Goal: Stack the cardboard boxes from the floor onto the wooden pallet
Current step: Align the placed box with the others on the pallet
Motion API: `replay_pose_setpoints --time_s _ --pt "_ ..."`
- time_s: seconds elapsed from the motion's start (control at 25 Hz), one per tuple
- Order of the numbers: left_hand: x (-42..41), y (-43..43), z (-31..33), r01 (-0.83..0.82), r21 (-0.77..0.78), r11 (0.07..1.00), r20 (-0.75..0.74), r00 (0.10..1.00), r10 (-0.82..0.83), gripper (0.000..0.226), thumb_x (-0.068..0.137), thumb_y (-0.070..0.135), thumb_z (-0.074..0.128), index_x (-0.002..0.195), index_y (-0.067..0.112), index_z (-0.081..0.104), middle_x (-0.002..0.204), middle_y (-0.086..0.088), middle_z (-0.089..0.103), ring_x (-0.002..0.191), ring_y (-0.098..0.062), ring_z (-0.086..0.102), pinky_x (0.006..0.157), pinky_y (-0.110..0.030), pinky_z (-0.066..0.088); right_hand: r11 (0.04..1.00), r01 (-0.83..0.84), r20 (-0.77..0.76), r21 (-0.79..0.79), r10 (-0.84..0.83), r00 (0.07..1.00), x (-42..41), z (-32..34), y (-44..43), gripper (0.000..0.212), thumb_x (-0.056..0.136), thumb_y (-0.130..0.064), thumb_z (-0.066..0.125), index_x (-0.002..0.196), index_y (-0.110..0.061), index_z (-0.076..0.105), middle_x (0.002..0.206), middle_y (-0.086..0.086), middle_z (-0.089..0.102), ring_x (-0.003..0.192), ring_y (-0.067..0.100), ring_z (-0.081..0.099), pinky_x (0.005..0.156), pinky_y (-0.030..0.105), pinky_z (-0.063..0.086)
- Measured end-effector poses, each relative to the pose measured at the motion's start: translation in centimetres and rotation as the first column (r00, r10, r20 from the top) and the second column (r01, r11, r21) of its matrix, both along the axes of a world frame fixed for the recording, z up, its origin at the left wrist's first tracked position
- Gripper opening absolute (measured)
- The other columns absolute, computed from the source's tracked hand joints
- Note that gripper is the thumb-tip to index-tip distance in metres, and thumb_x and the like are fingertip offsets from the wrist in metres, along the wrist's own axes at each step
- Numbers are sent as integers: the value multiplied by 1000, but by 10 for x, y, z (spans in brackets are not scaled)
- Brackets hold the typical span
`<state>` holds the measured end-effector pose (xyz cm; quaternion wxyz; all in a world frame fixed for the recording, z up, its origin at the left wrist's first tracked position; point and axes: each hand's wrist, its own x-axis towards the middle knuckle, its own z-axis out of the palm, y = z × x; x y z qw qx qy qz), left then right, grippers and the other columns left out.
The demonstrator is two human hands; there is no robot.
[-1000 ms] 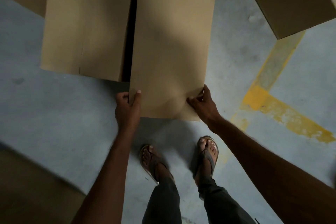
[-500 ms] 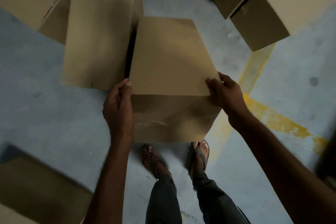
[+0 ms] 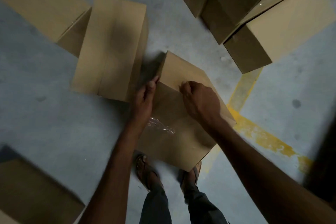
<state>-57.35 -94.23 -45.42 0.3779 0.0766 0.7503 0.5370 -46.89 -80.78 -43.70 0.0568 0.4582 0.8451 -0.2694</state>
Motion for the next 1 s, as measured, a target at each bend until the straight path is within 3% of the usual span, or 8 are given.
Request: replay_pose_setpoints --time_s 0.2,0.36,0.44,0.52,0.64,0.76,0.88,1.0 --pt "0 -2 -20 -50 67 997 38 998 47 26 107 36 51 126 29 66 130 8 68 121 -4 62 102 -17 46 984 134 -14 116 -133 991 -10 -2 2 47 103 -39 35 89 -14 71 81 13 68 71 35 60 69 41 54" --pt "-6 -42 -59 -219 -312 925 144 951 273 41 106 27 55 143 9 58 143 -7 59 129 -16 55 99 -22 41 986 164 -5 37 -164 987 7 -1 22 46 103 -40 36 100 -15 75 91 13 71 79 32 62 75 41 55" --pt "10 -55 -79 -198 -431 881 383 843 377 51 104 37 57 146 9 53 146 -11 57 128 -25 57 97 -30 45 974 227 1 -8 -227 974 20 -5 39 44 102 -39 38 114 -20 75 107 13 73 93 33 64 83 37 53" --pt "25 -55 -87 -146 -410 901 655 640 401 52 99 54 57 132 14 64 124 -13 70 103 -28 70 80 -36 57 978 200 72 -53 -196 978 35 -11 56 41 101 -30 40 129 -29 70 125 7 71 107 30 64 86 32 47" --pt "31 -41 -82 -206 -300 931 783 505 364 50 99 52 58 122 10 69 98 -16 75 73 -26 74 60 -36 63 946 178 109 -272 -153 982 50 -7 76 46 95 -20 43 135 -28 65 124 13 70 98 28 65 87 38 51" --pt "31 -31 -80 -166 -261 951 785 536 309 38 101 43 57 107 9 72 84 -13 76 64 -23 74 56 -32 61 655 467 223 -594 -424 878 58 8 102 48 93 -50 46 124 -19 67 132 20 64 106 28 60 92 41 45" --pt "34 -26 -85 -17 -255 967 786 578 218 34 97 40 60 108 11 74 94 -11 75 76 -24 72 69 -32 59 473 546 425 -692 -344 837 70 1 127 92 77 -86 50 146 -24 52 144 20 52 131 48 50 109 72 32" --pt "42 -14 -89 109 -270 957 787 597 154 44 92 48 68 115 11 74 107 -12 75 90 -27 70 85 -38 57 398 570 471 -719 -324 821 89 -18 133 113 52 -76 79 151 -30 46 152 24 43 140 54 40 100 85 28"
